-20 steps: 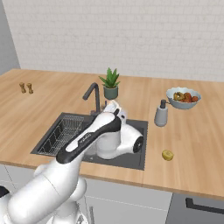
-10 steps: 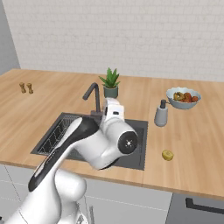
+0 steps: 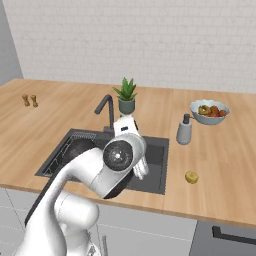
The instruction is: Put the colander in the sink, put the pear, kiwi in the colander, and turn on the sink faucet and pour water over the colander.
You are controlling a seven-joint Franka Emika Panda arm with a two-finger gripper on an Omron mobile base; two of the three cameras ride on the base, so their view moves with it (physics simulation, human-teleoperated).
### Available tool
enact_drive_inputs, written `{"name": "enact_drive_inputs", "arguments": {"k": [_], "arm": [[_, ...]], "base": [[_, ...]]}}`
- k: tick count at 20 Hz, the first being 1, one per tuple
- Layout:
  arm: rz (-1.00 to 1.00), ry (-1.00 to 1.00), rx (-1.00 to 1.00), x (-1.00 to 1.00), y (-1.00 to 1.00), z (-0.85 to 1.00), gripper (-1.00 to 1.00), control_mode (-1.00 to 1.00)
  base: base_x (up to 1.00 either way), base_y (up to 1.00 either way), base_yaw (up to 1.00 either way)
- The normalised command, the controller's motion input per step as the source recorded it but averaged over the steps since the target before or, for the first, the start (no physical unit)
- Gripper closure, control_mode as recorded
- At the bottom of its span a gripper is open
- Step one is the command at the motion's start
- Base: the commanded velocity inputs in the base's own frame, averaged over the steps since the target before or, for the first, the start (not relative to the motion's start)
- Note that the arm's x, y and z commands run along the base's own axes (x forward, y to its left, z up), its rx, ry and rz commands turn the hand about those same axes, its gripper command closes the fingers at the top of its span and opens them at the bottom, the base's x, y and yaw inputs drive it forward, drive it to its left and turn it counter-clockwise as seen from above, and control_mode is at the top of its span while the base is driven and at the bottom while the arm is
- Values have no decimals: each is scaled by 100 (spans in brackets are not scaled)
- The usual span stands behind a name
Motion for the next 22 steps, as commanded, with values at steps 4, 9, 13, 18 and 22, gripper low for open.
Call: {"name": "enact_drive_inputs", "arguments": {"k": [4, 9, 13, 18, 22], "arm": [[-17, 11, -51, -34, -74, 0, -100, -100], [-4, 39, -28, -35, -54, 0, -100, -100], [0, 27, -1, -31, -22, -4, -100, -100], [2, 13, 0, -11, -1, -13, -100, -100], [10, 30, 0, 1, 0, -29, -100, -100]], "base": [[0, 0, 0], [0, 0, 0], [0, 0, 0], [0, 0, 0], [0, 0, 0]]}}
